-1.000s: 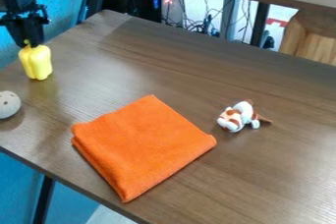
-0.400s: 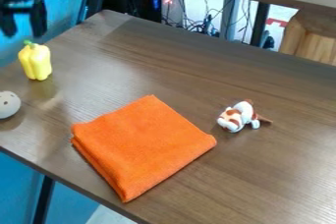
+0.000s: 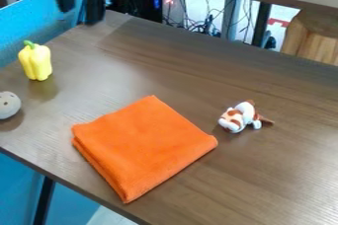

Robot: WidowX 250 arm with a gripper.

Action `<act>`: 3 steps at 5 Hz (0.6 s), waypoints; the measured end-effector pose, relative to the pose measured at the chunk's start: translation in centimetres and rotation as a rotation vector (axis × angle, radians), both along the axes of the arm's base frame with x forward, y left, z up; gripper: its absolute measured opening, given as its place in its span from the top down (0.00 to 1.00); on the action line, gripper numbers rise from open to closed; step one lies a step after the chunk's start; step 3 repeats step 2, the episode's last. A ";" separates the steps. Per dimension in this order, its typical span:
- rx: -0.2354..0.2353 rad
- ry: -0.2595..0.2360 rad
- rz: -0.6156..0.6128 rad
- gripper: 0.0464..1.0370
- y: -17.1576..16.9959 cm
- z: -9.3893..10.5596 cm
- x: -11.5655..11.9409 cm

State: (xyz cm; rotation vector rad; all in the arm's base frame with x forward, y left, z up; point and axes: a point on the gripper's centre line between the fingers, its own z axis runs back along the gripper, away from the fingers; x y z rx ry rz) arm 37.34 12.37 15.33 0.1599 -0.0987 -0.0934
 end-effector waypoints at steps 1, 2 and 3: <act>-0.047 0.022 -0.174 0.03 -4.1 -1.7 -0.2; -0.018 0.146 -0.335 0.03 -8.9 -4.8 -1.9; -0.018 0.146 -0.335 0.03 -8.9 -4.8 -1.9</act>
